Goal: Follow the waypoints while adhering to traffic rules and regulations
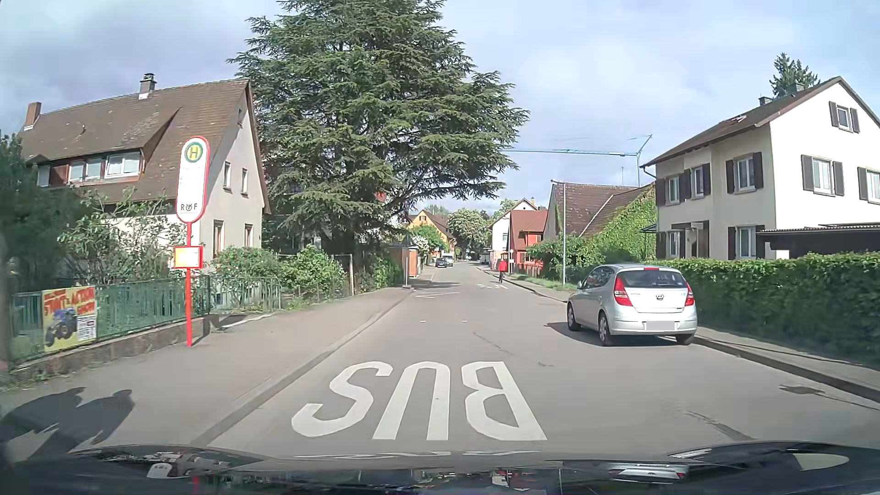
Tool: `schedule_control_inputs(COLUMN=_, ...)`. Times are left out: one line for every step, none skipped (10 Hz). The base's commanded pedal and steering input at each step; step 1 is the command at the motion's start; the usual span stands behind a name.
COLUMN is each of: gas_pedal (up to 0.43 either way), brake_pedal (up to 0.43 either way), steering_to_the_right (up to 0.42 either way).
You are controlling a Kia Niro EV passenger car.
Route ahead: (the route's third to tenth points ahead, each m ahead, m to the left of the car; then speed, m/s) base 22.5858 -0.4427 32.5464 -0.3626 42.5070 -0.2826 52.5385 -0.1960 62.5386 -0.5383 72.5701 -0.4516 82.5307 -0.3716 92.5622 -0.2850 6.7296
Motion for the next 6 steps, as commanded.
schedule_control_inputs(gas_pedal=0.039, brake_pedal=0.000, steering_to_the_right=0.021)
schedule_control_inputs(gas_pedal=0.039, brake_pedal=0.000, steering_to_the_right=0.019)
schedule_control_inputs(gas_pedal=0.039, brake_pedal=0.000, steering_to_the_right=0.016)
schedule_control_inputs(gas_pedal=0.039, brake_pedal=0.000, steering_to_the_right=0.015)
schedule_control_inputs(gas_pedal=0.039, brake_pedal=0.000, steering_to_the_right=0.015)
schedule_control_inputs(gas_pedal=0.039, brake_pedal=0.000, steering_to_the_right=0.016)
